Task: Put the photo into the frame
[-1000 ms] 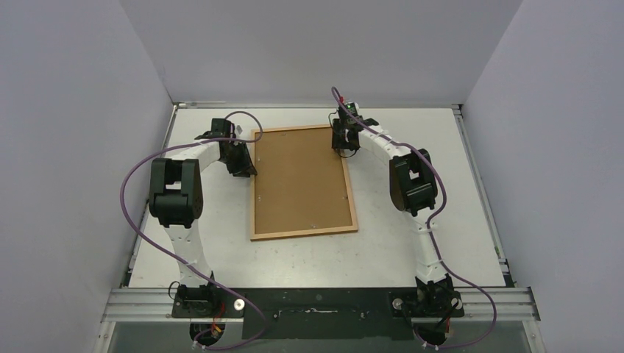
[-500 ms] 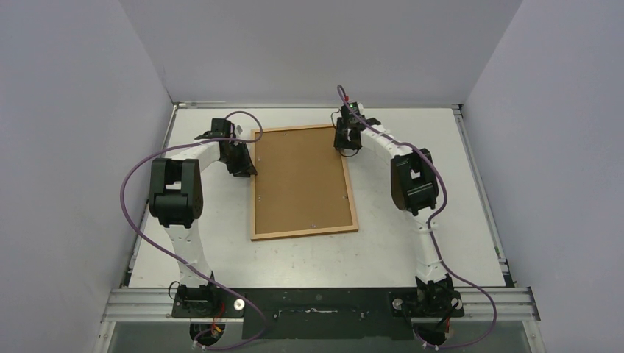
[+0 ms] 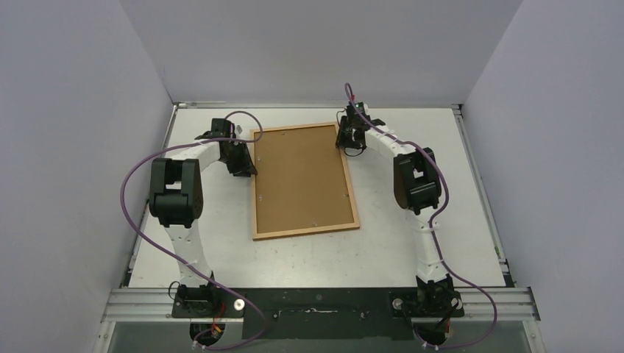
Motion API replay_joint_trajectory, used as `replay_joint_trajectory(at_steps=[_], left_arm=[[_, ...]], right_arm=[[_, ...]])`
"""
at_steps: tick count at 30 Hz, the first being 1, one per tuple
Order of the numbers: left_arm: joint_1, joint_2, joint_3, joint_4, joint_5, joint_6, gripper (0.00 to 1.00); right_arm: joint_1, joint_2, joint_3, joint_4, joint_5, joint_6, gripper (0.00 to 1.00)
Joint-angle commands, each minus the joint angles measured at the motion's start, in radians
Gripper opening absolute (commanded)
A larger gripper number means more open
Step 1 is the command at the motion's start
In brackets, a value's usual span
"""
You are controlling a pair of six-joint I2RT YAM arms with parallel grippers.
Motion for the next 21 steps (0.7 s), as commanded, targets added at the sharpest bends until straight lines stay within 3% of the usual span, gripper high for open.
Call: replay_joint_trajectory(at_steps=[1, 7, 13, 21], left_arm=[[-0.012, 0.052, -0.022, -0.061, -0.044, 0.000, 0.26], [0.000, 0.027, 0.011, -0.058, -0.030, -0.023, 0.36], [0.017, 0.009, 0.041, -0.114, -0.063, -0.037, 0.58], [0.016, -0.050, 0.002, -0.076, -0.054, -0.065, 0.66]], right_arm=[[-0.002, -0.008, -0.002, -0.029, 0.014, 0.033, 0.32], [-0.040, -0.117, 0.011, -0.036, 0.006, 0.083, 0.54], [-0.053, -0.229, -0.041, -0.100, -0.045, 0.061, 0.55], [0.014, -0.482, -0.318, -0.083, 0.044, 0.082, 0.62]])
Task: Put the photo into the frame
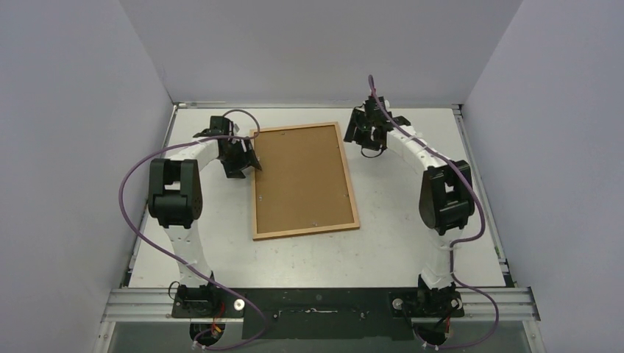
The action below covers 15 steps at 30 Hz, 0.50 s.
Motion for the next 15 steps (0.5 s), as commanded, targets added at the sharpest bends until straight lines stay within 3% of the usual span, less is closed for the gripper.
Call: replay_joint_trajectory(at_steps=[1, 6, 9, 15], left_arm=[[0.007, -0.050, -0.048, -0.016, -0.041, -0.024, 0.66], [-0.001, -0.091, -0.147, 0.067, -0.014, -0.090, 0.67], [-0.009, -0.092, -0.179, 0.104, 0.042, -0.111, 0.65], [-0.026, -0.075, -0.183, 0.106, 0.097, -0.132, 0.48]], right_arm=[[0.070, -0.159, -0.089, -0.006, 0.056, 0.012, 0.62], [0.148, -0.223, -0.181, 0.012, 0.086, 0.042, 0.60], [0.188, -0.234, -0.218, 0.069, 0.004, 0.097, 0.58], [0.283, -0.199, -0.236, 0.124, -0.037, 0.118, 0.53]])
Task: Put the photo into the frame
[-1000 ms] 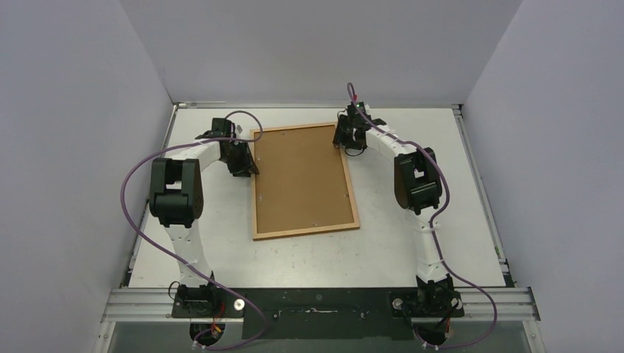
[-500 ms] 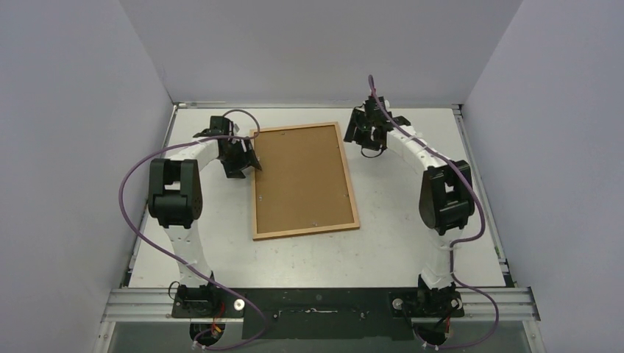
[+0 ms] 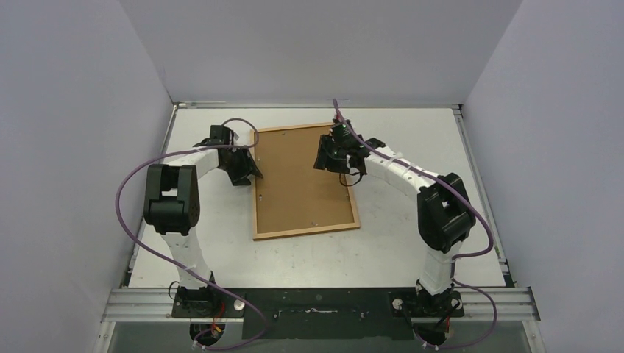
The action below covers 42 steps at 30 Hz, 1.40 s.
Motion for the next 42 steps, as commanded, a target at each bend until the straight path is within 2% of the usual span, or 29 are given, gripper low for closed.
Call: replay_joint_trajectory(at_steps=[1, 6, 8, 9, 17, 23, 28, 36, 42], left_arm=[[-0.024, 0.011, -0.026, 0.013, 0.053, -0.027, 0.46], [-0.037, 0.012, -0.049, -0.002, 0.066, -0.025, 0.30], [-0.044, 0.004, -0.068, 0.007, 0.087, -0.023, 0.17], [-0.053, -0.007, -0.084, 0.014, 0.091, -0.025, 0.14], [-0.106, -0.070, -0.232, 0.093, 0.100, -0.054, 0.02], [-0.117, -0.099, -0.308, 0.158, 0.113, -0.074, 0.01], [-0.117, -0.103, -0.333, 0.199, 0.117, -0.071, 0.01], [-0.117, -0.082, -0.336, 0.214, 0.126, -0.044, 0.00], [-0.117, -0.074, -0.332, 0.205, 0.118, -0.035, 0.00]], right_arm=[[0.046, 0.002, 0.009, 0.083, -0.046, 0.038, 0.51], [0.074, 0.044, 0.016, 0.103, -0.080, 0.037, 0.44], [0.079, 0.056, 0.014, 0.115, -0.126, 0.045, 0.40], [0.081, 0.062, 0.009, 0.128, -0.155, 0.046, 0.40], [0.099, 0.099, -0.039, 0.252, -0.330, 0.087, 0.36], [0.126, 0.142, -0.049, 0.253, -0.416, 0.084, 0.39], [0.156, 0.167, -0.051, 0.236, -0.447, 0.065, 0.47], [0.196, 0.226, -0.028, 0.262, -0.454, 0.059, 0.46], [0.209, 0.246, -0.041, 0.318, -0.449, 0.044, 0.52]])
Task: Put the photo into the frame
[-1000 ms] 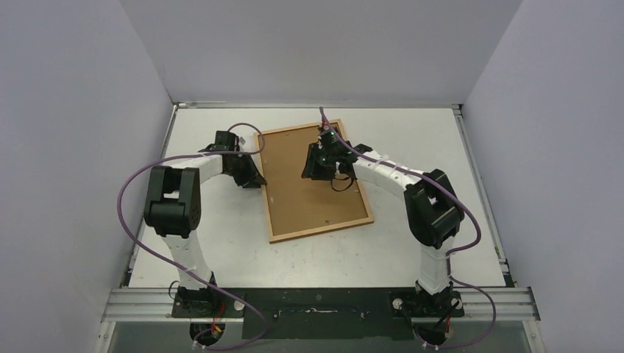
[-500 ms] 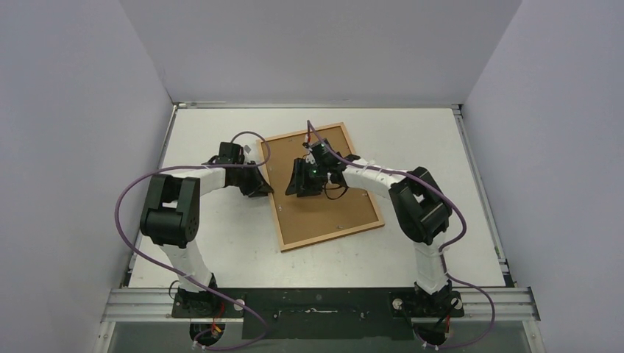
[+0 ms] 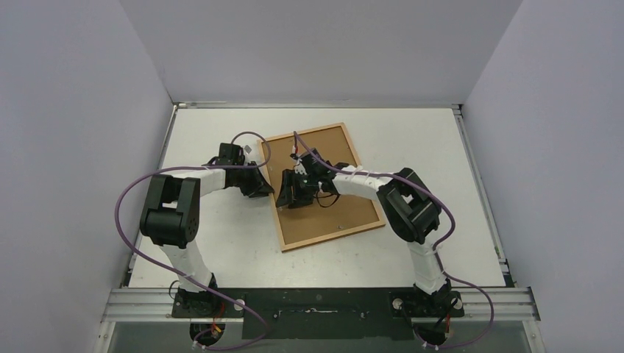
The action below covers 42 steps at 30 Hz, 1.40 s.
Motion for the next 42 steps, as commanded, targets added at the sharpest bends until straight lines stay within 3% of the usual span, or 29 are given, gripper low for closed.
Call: replay_joint_trajectory(at_steps=[1, 20, 27, 42], left_arm=[[-0.021, 0.052, -0.040, -0.057, -0.004, 0.042, 0.00], [-0.021, 0.056, -0.040, -0.050, -0.002, 0.037, 0.00], [-0.021, 0.055, -0.041, -0.054, -0.002, 0.038, 0.00], [-0.021, 0.058, 0.001, -0.103, -0.009, 0.049, 0.00]], right_arm=[[0.016, 0.029, 0.014, 0.065, 0.009, -0.038, 0.52], [0.028, 0.081, 0.018, 0.092, -0.005, -0.146, 0.52], [0.031, 0.103, 0.008, 0.113, -0.111, -0.187, 0.52], [0.036, 0.127, 0.011, 0.056, -0.166, -0.276, 0.52]])
